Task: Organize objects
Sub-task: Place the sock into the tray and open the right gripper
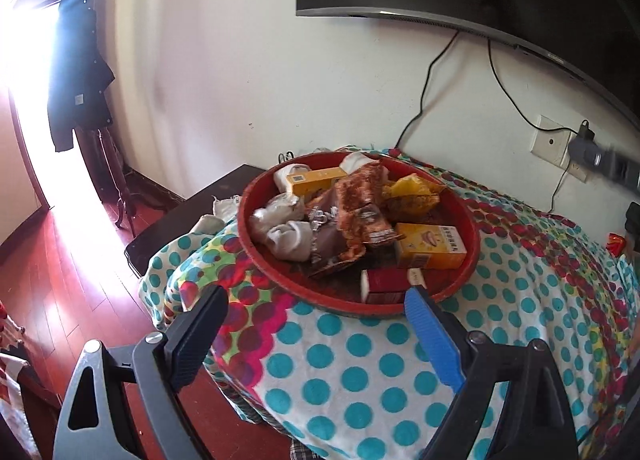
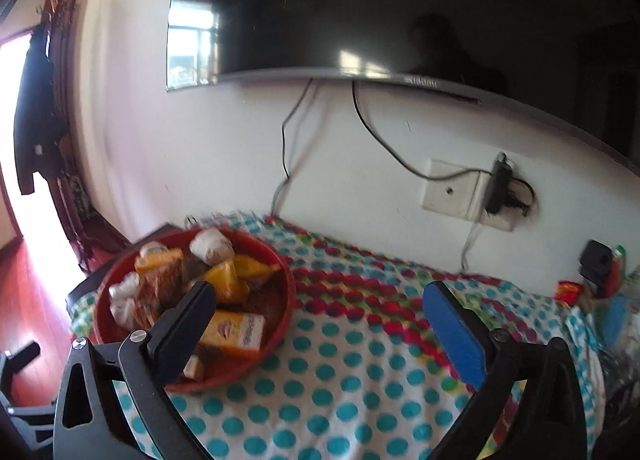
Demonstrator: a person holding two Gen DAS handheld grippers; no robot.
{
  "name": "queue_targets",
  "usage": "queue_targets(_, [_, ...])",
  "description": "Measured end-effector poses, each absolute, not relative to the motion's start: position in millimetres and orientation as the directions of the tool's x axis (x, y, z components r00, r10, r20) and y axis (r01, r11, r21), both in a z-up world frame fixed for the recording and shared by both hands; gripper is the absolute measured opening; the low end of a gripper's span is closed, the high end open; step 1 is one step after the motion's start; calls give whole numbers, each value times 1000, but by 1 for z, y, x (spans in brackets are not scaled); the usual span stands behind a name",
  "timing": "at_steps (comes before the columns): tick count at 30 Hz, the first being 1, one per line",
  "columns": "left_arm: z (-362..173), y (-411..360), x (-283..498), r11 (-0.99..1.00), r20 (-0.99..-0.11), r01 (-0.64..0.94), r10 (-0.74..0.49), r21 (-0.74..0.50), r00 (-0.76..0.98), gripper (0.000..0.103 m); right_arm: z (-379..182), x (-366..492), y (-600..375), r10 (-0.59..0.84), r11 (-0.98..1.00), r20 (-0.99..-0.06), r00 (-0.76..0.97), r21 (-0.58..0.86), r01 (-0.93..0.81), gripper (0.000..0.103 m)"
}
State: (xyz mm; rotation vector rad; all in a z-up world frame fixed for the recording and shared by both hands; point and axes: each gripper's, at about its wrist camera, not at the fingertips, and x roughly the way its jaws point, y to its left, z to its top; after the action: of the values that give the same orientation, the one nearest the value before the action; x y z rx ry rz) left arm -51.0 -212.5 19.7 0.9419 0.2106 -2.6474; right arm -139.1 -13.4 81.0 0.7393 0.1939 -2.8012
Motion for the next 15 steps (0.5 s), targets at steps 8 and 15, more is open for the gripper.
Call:
queue_targets(8, [28, -187, -32, -909, -671, 416, -327, 31, -665, 92, 52, -86, -12, -213, -966, -517, -829, -18, 259, 103])
queue_targets(15, [31, -182, -12, -902, -676, 432, -318, 0, -664, 92, 57, -58, 4, -203, -969, -508, -837, -22, 248, 103])
